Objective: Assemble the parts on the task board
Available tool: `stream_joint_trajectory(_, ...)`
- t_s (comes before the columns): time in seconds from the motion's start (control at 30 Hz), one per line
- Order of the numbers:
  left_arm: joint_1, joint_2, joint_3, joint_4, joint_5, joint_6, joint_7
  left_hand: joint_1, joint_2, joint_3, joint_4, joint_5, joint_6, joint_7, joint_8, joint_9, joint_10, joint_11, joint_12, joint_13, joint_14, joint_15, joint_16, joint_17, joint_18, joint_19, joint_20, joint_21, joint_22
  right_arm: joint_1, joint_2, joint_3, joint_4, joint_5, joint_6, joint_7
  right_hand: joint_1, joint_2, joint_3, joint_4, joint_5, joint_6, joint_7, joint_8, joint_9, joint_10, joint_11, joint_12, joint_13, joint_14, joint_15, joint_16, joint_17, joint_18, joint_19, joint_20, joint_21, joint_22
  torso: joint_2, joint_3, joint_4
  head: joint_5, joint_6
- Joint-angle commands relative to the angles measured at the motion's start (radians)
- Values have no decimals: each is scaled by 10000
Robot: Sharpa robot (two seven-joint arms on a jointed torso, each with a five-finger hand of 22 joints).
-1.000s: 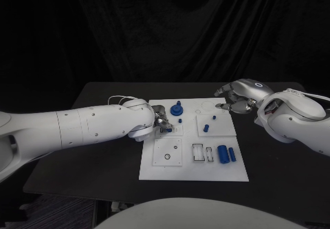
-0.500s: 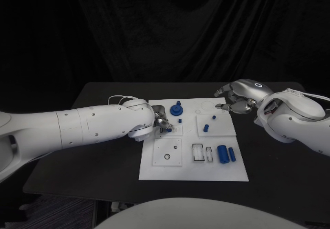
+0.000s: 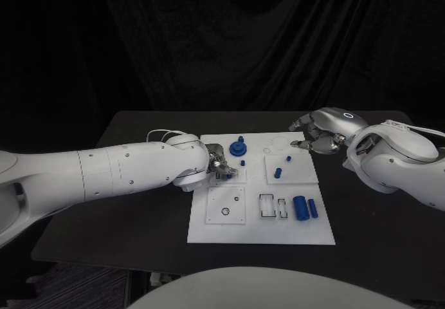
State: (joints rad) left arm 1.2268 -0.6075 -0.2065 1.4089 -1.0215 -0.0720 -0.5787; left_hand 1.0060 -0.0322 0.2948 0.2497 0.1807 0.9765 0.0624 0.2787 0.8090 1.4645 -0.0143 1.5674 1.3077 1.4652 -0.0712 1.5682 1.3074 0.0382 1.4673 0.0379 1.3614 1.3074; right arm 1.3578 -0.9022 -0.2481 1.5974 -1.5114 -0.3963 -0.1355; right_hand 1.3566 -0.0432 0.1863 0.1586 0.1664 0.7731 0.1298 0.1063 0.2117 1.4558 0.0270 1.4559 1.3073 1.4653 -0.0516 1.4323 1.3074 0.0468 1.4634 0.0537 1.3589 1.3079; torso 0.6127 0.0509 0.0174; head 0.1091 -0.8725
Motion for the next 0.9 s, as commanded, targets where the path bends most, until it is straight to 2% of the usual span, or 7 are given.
stream_joint_trajectory(0.03,-75,25,-59,-42,64,501,-87,-5,90,-125,-14,-37,-282,93,-458,-108,1063,90,34,2631,1056,97,25,2634,68,286,79,-34,2025,-28,-6,7,2,-19,55,-158,22,56,0,-20,59,71,-6,-2,-9,-52,5,-37,1022,607,64,-62,457,27,267,72,-44,1968,-1,0,3,-17,-1)
stream_joint_trajectory(0.33,-80,35,-59,-79,64,587,-139,57,197,-366,25,-70,-276,93,-356,98,1063,98,34,2631,1056,113,25,2634,59,317,109,20,2043,-35,-7,7,1,-19,93,-148,17,52,-5,-18,57,77,-2,-3,-12,-48,6,-34,1027,606,67,-62,457,26,269,75,-39,1969,5,0,8,3,-1)
stream_joint_trajectory(0.43,-82,33,-59,-88,64,568,-149,-56,285,-666,220,-218,-281,63,-227,350,1063,76,34,2631,1056,98,25,2634,50,347,107,72,2058,-39,-10,7,5,-19,107,-145,12,51,-8,-16,55,79,-1,-3,-14,-48,6,-35,1025,607,68,-61,459,26,268,76,-41,1969,10,-3,0,24,-1)
stream_joint_trajectory(0.6,-85,17,-59,-101,64,494,-159,-48,381,-860,299,-248,-305,34,-101,609,1063,51,34,2631,1056,74,25,2634,40,377,88,128,2074,-43,-19,7,6,-19,121,-140,12,51,-8,-16,55,79,-1,-3,-14,-48,6,-35,1025,607,68,-61,459,26,268,76,-41,1969,12,-4,10,38,-1)
stream_joint_trajectory(0.73,-86,-38,-59,-68,-213,68,176,-176,520,-1117,388,-348,-257,-21,55,896,1063,-1,34,2631,1056,29,25,2634,23,426,50,213,2097,-44,-39,7,10,-19,107,-129,0,50,-14,-8,54,84,1,-4,-17,-51,7,-39,1020,605,70,-66,452,26,268,78,-42,1968,17,-2,9,61,-1)
stream_joint_trajectory(0.83,-87,-110,-59,-2,-704,-441,700,-674,760,-1536,429,-631,-61,-128,347,1269,1063,-87,34,2631,1056,-40,25,2634,2,482,-17,317,2126,-45,-64,7,16,-19,91,-125,-16,49,-22,2,53,90,3,-6,-22,-49,8,-39,1020,606,73,-65,455,26,268,81,-41,1969,15,-6,15,68,-1)
stream_joint_trajectory(0.9,-87,-180,-59,73,-1098,-872,1079,-1066,868,-1858,438,-696,-5,-184,537,1501,1063,-129,34,2631,1056,-82,25,2634,-6,502,-55,352,2136,-45,-90,7,22,-19,83,-127,-37,49,-32,16,52,95,4,-9,-30,-51,11,-43,1015,606,76,-66,454,27,266,85,-47,1967,14,-6,16,64,-1)
